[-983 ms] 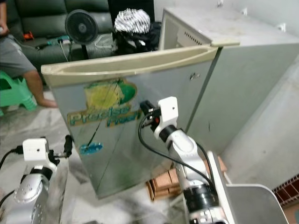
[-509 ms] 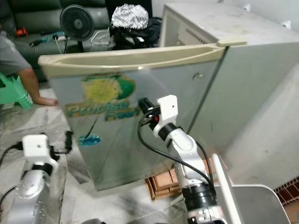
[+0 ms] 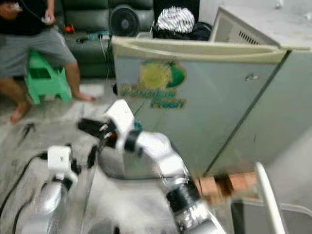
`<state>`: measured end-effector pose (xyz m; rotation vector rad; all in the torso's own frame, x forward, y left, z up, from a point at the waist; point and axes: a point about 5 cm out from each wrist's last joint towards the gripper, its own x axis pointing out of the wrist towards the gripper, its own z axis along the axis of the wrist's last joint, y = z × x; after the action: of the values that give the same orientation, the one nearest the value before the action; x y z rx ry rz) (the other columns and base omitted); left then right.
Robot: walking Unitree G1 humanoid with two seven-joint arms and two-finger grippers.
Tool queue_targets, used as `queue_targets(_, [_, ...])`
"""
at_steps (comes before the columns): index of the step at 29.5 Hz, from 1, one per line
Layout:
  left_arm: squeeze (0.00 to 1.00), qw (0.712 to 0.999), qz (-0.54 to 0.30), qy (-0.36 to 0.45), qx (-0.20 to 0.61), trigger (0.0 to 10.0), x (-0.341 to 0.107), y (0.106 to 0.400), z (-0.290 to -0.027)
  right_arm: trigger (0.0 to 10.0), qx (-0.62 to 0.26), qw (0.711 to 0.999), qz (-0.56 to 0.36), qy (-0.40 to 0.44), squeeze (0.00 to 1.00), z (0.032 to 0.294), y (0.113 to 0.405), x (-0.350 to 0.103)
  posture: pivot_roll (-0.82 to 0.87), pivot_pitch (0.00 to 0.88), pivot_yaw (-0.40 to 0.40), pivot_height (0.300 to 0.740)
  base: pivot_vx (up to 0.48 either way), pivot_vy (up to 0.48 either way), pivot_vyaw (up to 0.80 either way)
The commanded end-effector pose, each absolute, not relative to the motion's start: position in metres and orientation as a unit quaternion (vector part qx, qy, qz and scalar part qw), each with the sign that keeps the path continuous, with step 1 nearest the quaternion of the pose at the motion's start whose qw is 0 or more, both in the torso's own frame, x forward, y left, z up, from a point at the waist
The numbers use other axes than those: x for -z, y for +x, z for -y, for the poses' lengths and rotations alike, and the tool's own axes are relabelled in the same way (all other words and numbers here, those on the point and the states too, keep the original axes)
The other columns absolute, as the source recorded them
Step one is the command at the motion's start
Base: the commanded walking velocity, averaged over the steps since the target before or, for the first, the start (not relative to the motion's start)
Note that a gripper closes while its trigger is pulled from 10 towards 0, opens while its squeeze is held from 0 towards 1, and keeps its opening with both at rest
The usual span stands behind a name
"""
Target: Restocking fridge
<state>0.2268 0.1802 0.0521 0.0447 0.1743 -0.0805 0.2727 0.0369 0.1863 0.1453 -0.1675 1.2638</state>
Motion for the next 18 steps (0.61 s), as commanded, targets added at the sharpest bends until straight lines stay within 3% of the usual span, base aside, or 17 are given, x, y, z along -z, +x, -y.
queue_targets(1, [0.0,0.996,-0.078,0.024,0.034,10.0,-0.056,0.227,-0.181,10.0,-0.549,0.83,0.078,0.06,0.0,-0.028,0.282,-0.181,0.15,0.0,-0.069,0.74,0.0,0.0,0.0])
queue_targets(6, [0.0,0.996,-0.084,0.016,0.031,10.0,-0.054,0.225,-0.183,10.0,-0.52,0.852,0.056,0.019,0.0,-0.01,0.281,-0.156,0.13,0.0,-0.066,0.74,0.0,0.0,0.0])
queue_targets(11, [0.0,0.996,-0.081,0.022,0.041,10.0,-0.055,0.228,-0.179,10.0,-0.443,0.893,0.069,-0.036,0.0,-0.004,0.293,-0.148,0.13,0.0,-0.065,0.74,0.0,0.0,0.0])
queue_targets(14, [0.0,0.996,-0.078,0.023,0.038,10.0,-0.056,0.23,-0.18,10.0,-0.377,0.91,0.149,-0.088,0.0,-0.019,0.305,-0.171,0.14,0.0,-0.066,0.74,0.0,0.0,0.0])
queue_targets(18, [0.0,0.996,-0.077,0.024,0.036,10.0,-0.056,0.229,-0.181,10.0,-0.41,0.888,0.207,-0.013,0.0,-0.042,0.297,-0.206,0.15,0.0,-0.07,0.74,0.0,0.0,0.0])
